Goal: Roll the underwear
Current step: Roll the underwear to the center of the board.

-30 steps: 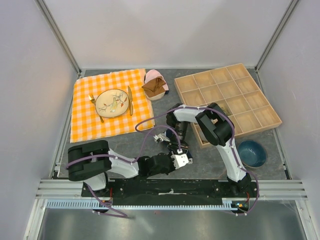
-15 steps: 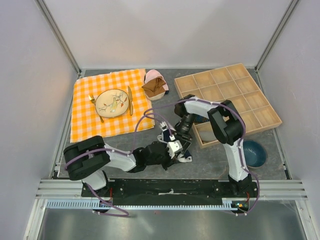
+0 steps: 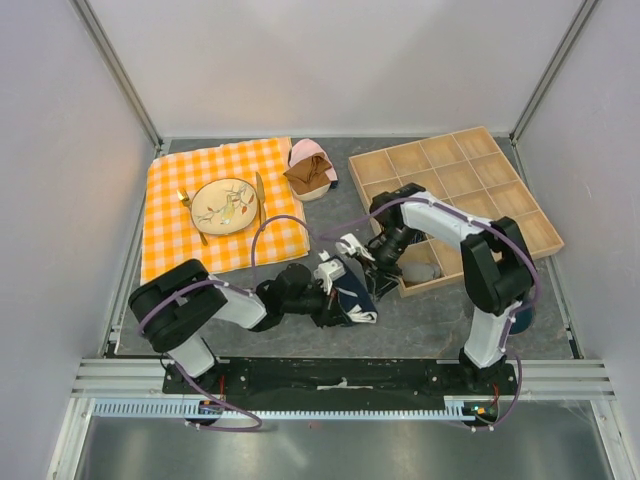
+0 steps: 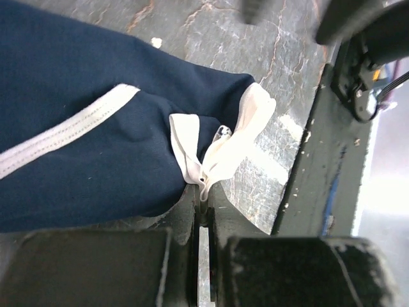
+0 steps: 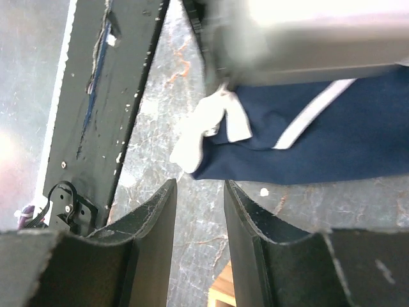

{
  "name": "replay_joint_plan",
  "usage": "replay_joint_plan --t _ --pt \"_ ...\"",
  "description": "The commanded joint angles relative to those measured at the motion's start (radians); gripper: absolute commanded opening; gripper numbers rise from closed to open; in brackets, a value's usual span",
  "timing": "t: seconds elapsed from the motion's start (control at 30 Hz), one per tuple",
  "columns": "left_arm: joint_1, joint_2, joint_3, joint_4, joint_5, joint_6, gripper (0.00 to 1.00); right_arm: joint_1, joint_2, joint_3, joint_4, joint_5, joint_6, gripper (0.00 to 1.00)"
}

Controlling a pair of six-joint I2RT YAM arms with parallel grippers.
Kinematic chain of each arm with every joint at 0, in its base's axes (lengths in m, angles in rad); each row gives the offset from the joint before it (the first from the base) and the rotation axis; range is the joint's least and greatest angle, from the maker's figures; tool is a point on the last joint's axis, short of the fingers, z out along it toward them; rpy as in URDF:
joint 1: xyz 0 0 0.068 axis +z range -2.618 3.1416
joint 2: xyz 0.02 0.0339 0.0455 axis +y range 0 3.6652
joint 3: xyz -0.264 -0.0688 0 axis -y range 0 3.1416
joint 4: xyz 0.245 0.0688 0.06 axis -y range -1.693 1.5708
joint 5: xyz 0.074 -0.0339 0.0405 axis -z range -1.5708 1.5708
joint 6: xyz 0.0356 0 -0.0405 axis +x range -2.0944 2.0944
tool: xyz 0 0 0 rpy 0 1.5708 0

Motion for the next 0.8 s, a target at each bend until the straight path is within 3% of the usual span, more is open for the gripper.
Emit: replay_joint_plan --t 0.0,0.13,0.37,0.77 --pt "0.091 0.078 -0.025 0.038 0.144 -0.253 0.02 0.006 -0.154 -0.115 0.055 -0.066 -0.133 0.43" --pt "0.157 0.151 -0.036 0.122 0.257 -0.419 0.02 0.050 -0.248 -0.216 0.187 -0.032 -0.136 0.42" --pt "0.219 0.223 -0.034 0.147 0.296 -0.618 0.02 0.197 -0.355 -0.334 0.437 0.086 -0.050 0.39" --pt "0.239 0.260 -0.039 0.181 0.297 -0.646 0.02 0.300 -0.314 -0.377 0.525 0.167 0.027 0.37"
